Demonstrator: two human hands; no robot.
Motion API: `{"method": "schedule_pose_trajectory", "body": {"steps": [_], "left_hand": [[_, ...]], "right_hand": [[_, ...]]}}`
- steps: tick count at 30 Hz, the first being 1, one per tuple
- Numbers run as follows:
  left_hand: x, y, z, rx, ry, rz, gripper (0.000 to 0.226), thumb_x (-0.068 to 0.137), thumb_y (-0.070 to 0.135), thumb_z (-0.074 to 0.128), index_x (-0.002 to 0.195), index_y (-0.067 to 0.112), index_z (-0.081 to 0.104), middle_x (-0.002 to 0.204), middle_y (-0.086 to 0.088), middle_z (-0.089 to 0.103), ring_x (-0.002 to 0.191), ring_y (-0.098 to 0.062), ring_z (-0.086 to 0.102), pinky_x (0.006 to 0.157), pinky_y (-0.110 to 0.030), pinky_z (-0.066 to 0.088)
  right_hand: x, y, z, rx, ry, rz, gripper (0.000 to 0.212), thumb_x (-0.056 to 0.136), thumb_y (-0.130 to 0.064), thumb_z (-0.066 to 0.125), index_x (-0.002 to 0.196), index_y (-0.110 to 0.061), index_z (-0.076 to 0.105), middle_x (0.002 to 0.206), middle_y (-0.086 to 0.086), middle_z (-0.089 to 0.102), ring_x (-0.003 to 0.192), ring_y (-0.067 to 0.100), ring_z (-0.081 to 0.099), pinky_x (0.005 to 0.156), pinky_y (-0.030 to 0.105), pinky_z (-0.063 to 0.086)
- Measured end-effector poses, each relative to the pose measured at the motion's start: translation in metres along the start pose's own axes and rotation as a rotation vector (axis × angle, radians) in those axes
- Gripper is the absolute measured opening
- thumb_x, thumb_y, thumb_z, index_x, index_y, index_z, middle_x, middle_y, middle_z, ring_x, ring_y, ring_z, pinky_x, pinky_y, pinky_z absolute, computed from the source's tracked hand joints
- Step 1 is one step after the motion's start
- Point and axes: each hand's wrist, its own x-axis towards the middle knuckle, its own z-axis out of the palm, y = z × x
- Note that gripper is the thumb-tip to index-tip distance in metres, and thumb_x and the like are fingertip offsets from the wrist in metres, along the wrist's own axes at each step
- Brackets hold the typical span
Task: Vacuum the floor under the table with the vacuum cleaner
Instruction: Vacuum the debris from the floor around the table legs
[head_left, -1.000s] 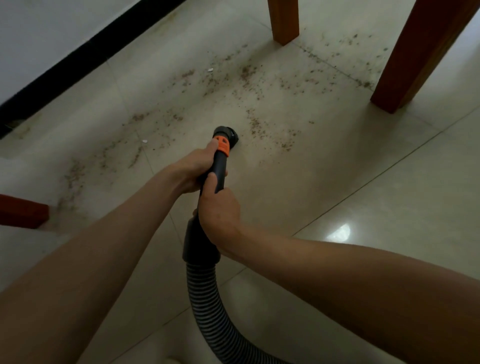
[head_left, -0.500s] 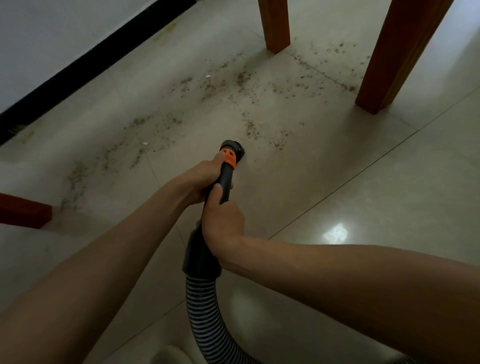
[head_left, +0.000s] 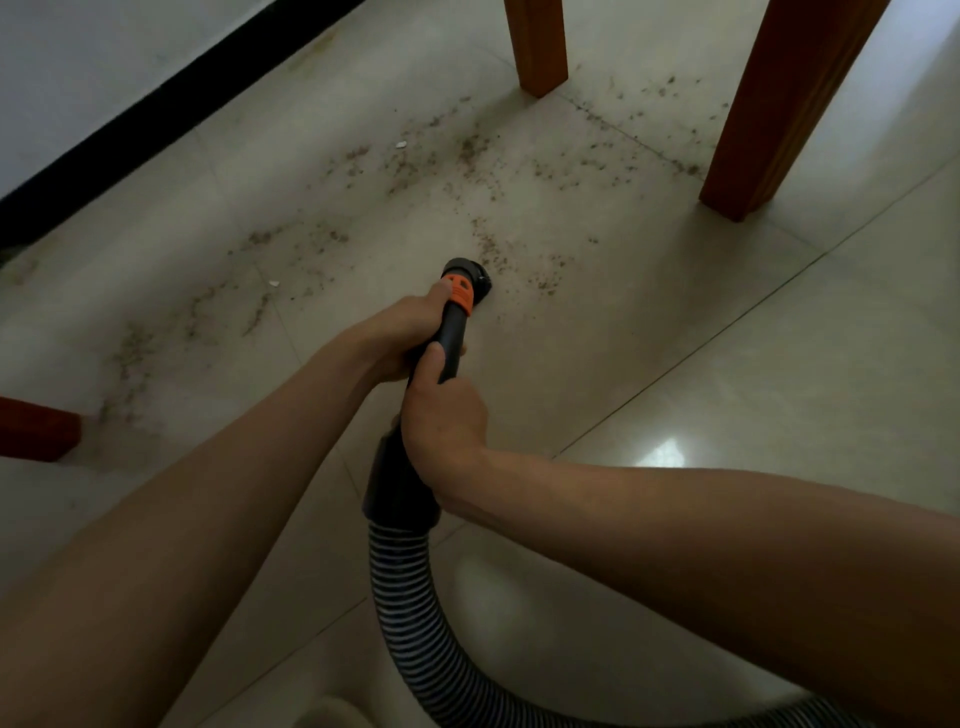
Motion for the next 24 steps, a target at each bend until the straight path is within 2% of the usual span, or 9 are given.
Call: {"method": "schedule_pose_trajectory", "body": {"steps": [3,9,16,21,24], "left_hand": [[0.006,0.002,-0.002,-0.003,0.005,0.007,0.059,0.101,0.045,0.026,0.13,-0.004,0.041,0.081,-0.012,0.057,0.063,-0.017,0.055,0.046,-0.023,0.045],[0.017,0.009,-0.003,0.0,0.01,0.017,0.059,0.101,0.046,0.026,0.13,-0.003,0.04,0.083,-0.012,0.057,0.066,-0.017,0.055,0.051,-0.025,0.044],[0.033,0.024,-0.001,0.009,0.019,0.034,0.057,0.102,0.045,0.025,0.127,-0.003,0.041,0.081,-0.013,0.057,0.066,-0.019,0.055,0.054,-0.027,0.044],[0.046,0.034,-0.001,0.034,0.037,0.042,0.058,0.102,0.045,0.025,0.132,-0.002,0.039,0.083,-0.013,0.057,0.066,-0.019,0.056,0.053,-0.027,0.044],[0.052,0.039,-0.001,0.031,0.047,0.044,0.058,0.101,0.045,0.025,0.132,-0.001,0.039,0.083,-0.013,0.057,0.067,-0.019,0.055,0.052,-0.027,0.044]], "right_hand": [[0.005,-0.002,0.002,0.018,-0.002,0.008,0.063,0.1,-0.053,0.023,0.118,-0.002,0.056,0.113,0.015,0.063,0.091,0.029,0.06,0.067,0.029,0.037],[0.017,-0.008,0.004,0.051,-0.013,0.012,0.064,0.099,-0.054,0.023,0.116,-0.002,0.057,0.109,0.015,0.065,0.086,0.028,0.06,0.067,0.03,0.04],[0.038,-0.017,0.002,0.051,-0.015,-0.004,0.069,0.098,-0.056,0.021,0.116,0.0,0.057,0.109,0.017,0.064,0.092,0.032,0.064,0.071,0.035,0.048],[0.05,-0.027,-0.001,0.058,-0.03,-0.006,0.067,0.099,-0.055,0.021,0.117,-0.001,0.056,0.109,0.017,0.064,0.087,0.03,0.062,0.067,0.033,0.044],[0.056,-0.032,-0.003,0.051,-0.031,-0.005,0.067,0.099,-0.055,0.021,0.119,-0.001,0.055,0.11,0.018,0.063,0.092,0.032,0.063,0.073,0.036,0.049]]}}
